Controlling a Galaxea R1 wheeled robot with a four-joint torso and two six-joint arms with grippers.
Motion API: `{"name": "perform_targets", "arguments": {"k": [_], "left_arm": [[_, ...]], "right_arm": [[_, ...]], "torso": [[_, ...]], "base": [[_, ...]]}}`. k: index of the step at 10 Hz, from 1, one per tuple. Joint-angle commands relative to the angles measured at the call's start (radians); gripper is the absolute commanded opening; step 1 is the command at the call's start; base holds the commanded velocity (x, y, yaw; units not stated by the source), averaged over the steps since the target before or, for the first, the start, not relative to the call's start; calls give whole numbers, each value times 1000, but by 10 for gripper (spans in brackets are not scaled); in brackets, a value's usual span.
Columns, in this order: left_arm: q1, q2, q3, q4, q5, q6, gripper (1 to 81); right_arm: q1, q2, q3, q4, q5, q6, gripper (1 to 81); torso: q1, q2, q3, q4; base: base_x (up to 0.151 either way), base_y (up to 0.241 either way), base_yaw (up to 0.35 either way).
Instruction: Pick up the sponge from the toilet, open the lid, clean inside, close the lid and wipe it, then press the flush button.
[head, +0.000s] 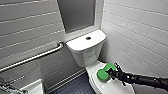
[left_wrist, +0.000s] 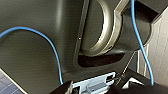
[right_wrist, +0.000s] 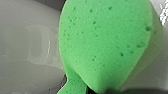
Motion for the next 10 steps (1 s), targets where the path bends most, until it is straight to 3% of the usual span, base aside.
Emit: {"name": "perform_targets", "arguments": {"k": [1, 5, 6, 8, 10], "left_arm": [[43, -8, 15, -4, 71, -1, 811], [50, 8, -11, -4, 71, -1, 811], [50, 16, -18, -4, 71, -1, 811], [51, 18, -19, -4, 71, -1, 811], [51, 19, -19, 0, 71, -1, 811]], "right_arm": [[141, 24, -95, 19, -174, -8, 10], [82, 114, -417, 16, -429, -8, 10], [60, 96, -398, 19, -430, -7, 10], [-13, 19, -265, 2, -284, -8, 10], [-62, -50, -222, 5, -279, -7, 10]], "torso": [[0, 0, 0, 0], [0, 0, 0, 0], [0, 0, 0, 0], [0, 0, 0, 0], [0, 0, 0, 0]], "base": [[0, 0, 0], [0, 0, 0], [0, 0, 0], [0, 0, 0], [0, 0, 0]]}}
